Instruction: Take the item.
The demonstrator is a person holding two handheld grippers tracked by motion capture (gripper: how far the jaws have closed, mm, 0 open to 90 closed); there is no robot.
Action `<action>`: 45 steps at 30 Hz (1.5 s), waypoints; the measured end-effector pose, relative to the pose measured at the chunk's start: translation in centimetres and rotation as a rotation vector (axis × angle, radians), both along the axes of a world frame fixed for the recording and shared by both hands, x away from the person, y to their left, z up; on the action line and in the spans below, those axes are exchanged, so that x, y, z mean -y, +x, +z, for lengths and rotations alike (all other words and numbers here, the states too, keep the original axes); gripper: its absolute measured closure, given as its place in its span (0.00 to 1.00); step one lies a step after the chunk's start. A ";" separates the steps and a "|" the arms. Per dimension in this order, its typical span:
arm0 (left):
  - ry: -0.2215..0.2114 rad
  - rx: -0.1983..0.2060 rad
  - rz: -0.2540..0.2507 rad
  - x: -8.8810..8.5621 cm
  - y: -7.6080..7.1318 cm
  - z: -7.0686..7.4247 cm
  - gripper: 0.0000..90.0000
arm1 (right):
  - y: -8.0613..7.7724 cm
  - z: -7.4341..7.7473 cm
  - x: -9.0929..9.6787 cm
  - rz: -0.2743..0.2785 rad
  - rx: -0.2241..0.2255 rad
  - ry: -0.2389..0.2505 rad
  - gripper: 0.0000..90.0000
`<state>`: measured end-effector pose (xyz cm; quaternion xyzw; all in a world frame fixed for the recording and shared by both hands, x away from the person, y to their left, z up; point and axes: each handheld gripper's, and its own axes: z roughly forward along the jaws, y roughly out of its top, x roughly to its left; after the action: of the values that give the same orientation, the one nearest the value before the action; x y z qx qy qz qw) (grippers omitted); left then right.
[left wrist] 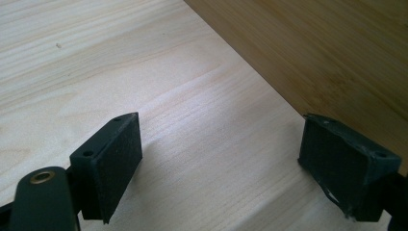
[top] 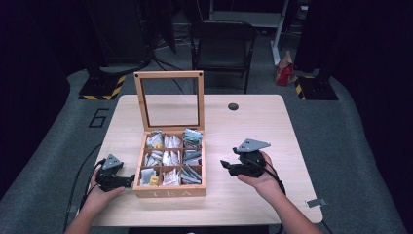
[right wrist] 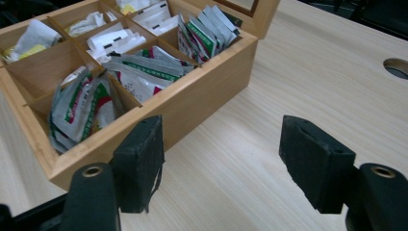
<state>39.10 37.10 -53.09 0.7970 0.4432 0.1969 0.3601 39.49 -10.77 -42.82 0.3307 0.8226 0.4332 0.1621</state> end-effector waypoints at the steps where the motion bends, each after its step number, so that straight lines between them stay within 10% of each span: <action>1: 0.000 0.000 0.000 0.0 0.0 0.0 0.16 | 0.0 0.1 -0.1 0.006 0.000 0.001 0.36; 45: 0.000 0.000 0.000 0.0 0.0 0.0 0.16 | -0.4 1.4 -5.2 0.101 0.034 0.041 0.49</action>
<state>39.10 37.10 -53.09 0.7970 0.4432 0.1969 0.3600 39.06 -5.55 -41.38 0.2847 0.8263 0.4632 0.1470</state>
